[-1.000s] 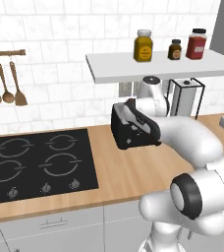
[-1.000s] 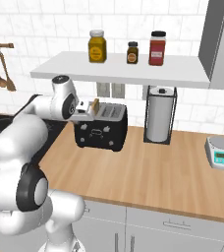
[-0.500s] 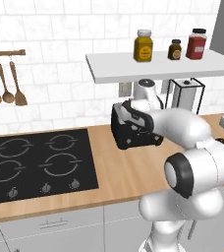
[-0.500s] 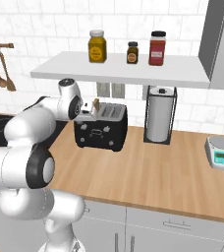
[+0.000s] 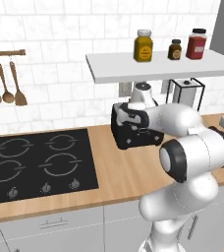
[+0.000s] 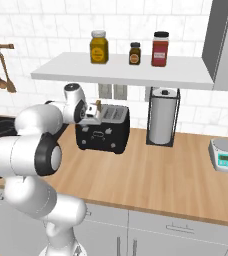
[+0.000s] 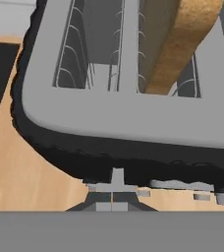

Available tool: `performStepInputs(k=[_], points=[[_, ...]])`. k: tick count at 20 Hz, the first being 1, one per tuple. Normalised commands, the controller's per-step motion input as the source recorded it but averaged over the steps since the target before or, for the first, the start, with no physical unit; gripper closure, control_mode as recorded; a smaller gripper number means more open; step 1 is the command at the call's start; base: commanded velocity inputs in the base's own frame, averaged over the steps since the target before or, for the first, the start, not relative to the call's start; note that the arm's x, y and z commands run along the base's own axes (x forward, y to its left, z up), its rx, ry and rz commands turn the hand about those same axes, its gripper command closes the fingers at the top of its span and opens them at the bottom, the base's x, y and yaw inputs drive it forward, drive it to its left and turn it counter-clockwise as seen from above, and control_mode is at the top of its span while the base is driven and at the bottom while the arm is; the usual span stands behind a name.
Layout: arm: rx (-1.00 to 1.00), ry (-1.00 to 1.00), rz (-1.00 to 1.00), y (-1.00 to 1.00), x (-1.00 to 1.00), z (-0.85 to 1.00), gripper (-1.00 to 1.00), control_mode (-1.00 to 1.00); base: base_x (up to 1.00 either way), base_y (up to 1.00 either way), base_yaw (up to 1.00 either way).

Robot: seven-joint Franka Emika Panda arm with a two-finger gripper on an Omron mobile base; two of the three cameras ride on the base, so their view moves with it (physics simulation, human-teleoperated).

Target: Start the toaster. Once the lever pops up, take the bread to the plate on the dining counter.

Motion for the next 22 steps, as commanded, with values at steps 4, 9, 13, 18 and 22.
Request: performStepInputs(k=[4, 9, 13, 18, 22], points=[[0.0, 0.0, 0.0, 0.0, 0.23, -0.21, 1.0, -1.0, 0.0, 0.0, 0.0], [0.0, 0.0, 0.0, 0.0, 0.24, -0.28, 1.0, -1.0, 0.0, 0.0, 0.0], [0.0, 0.0, 0.0, 0.0, 0.13, -0.37, 1.0, -1.0, 0.0, 0.0, 0.0], [-0.02, 0.0, 0.0, 0.0, -0.04, -0.62, 1.0, -1.0, 0.0, 0.0, 0.0], [0.0, -0.05, -0.01, 0.0, -0.15, -0.71, 1.0, -1.0, 0.0, 0.0, 0.0]])
